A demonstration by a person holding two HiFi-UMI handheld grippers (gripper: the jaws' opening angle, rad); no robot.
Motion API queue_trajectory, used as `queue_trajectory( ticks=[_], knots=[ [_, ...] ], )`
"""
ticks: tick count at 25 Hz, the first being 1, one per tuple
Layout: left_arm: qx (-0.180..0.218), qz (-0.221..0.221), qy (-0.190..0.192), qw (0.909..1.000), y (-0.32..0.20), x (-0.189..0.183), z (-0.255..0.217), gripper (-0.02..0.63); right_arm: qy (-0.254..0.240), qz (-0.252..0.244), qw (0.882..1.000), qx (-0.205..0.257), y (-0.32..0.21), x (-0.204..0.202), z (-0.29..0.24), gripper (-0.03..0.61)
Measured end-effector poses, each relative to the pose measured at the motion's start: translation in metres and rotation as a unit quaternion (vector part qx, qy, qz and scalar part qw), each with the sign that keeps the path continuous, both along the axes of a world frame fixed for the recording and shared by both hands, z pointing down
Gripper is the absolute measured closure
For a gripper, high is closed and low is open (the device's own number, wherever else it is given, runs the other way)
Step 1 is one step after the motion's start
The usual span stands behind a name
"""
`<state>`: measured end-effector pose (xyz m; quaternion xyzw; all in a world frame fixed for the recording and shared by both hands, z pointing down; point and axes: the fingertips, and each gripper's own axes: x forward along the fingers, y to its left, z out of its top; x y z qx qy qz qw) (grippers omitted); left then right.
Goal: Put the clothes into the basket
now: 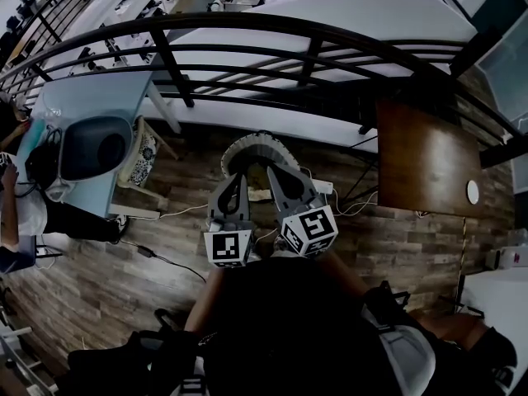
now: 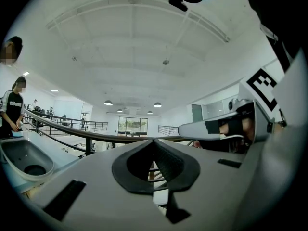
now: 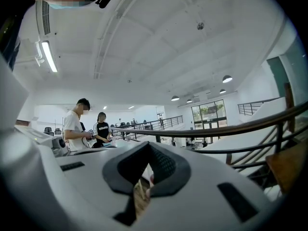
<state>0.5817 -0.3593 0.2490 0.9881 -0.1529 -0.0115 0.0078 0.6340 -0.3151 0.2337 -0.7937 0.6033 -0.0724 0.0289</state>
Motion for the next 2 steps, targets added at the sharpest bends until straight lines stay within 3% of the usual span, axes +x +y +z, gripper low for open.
queue_trajectory(
  ticks=[2],
  knots=[
    [0.0, 0.0, -0.001, 1.0, 0.0, -0.0002, 0.0018, 0.601, 0.0, -0.001, 1.0, -0.002, -0.0008, -0.0004, 0.0017, 0.571]
  ],
)
